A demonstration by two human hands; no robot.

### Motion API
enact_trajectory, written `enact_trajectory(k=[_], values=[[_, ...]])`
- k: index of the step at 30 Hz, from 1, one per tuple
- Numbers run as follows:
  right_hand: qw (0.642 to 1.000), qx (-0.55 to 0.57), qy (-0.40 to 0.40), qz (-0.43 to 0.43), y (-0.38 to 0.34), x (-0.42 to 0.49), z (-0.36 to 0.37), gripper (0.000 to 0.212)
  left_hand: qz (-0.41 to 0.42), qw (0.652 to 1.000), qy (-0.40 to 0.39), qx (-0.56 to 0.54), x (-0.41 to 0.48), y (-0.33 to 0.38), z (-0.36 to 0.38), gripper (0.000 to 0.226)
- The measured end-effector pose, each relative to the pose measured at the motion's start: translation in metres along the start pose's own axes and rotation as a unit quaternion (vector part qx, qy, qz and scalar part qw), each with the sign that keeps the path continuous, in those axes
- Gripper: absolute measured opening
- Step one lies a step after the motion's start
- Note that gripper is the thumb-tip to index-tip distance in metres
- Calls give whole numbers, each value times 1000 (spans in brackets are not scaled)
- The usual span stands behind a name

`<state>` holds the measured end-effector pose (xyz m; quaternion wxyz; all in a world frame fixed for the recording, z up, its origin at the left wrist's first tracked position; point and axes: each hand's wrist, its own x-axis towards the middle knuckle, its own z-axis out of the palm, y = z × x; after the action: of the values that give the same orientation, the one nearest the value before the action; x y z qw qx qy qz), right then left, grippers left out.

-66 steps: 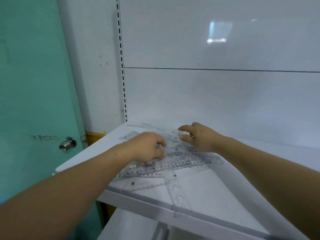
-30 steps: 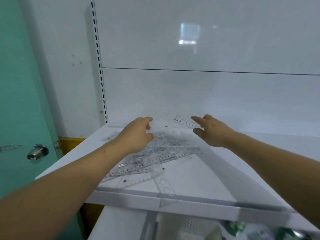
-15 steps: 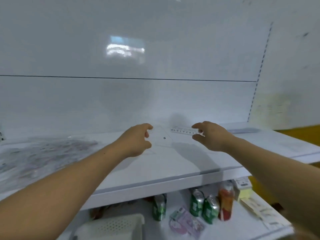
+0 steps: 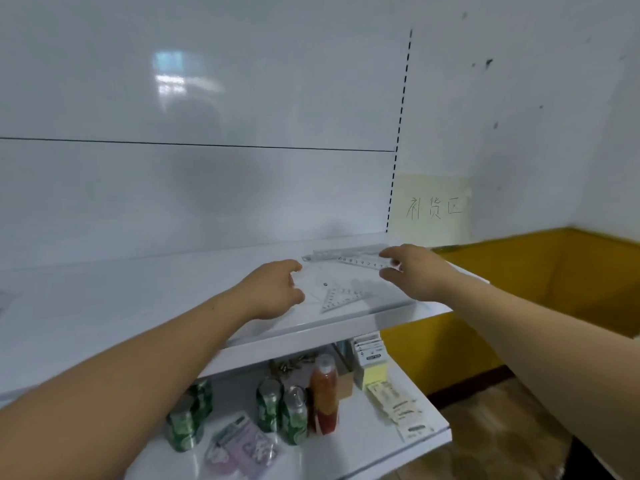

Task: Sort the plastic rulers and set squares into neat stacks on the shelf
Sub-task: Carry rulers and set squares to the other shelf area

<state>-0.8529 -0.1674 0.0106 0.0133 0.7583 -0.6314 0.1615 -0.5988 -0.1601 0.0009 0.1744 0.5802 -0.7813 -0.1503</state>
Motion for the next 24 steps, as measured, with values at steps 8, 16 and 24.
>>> enact_trajectory(k=[8, 16, 24], values=[[999, 16, -26, -33, 32, 68, 27, 45, -18, 1000, -14, 13, 60, -3, 9, 57], [994, 7, -57, -87, 48, 147, 48, 45, -46, 998, -29, 27, 110, -10, 18, 53], [978, -17, -124, -168, 58, 190, 57, 43, -111, 994, -11, 14, 114, 5, 31, 53]])
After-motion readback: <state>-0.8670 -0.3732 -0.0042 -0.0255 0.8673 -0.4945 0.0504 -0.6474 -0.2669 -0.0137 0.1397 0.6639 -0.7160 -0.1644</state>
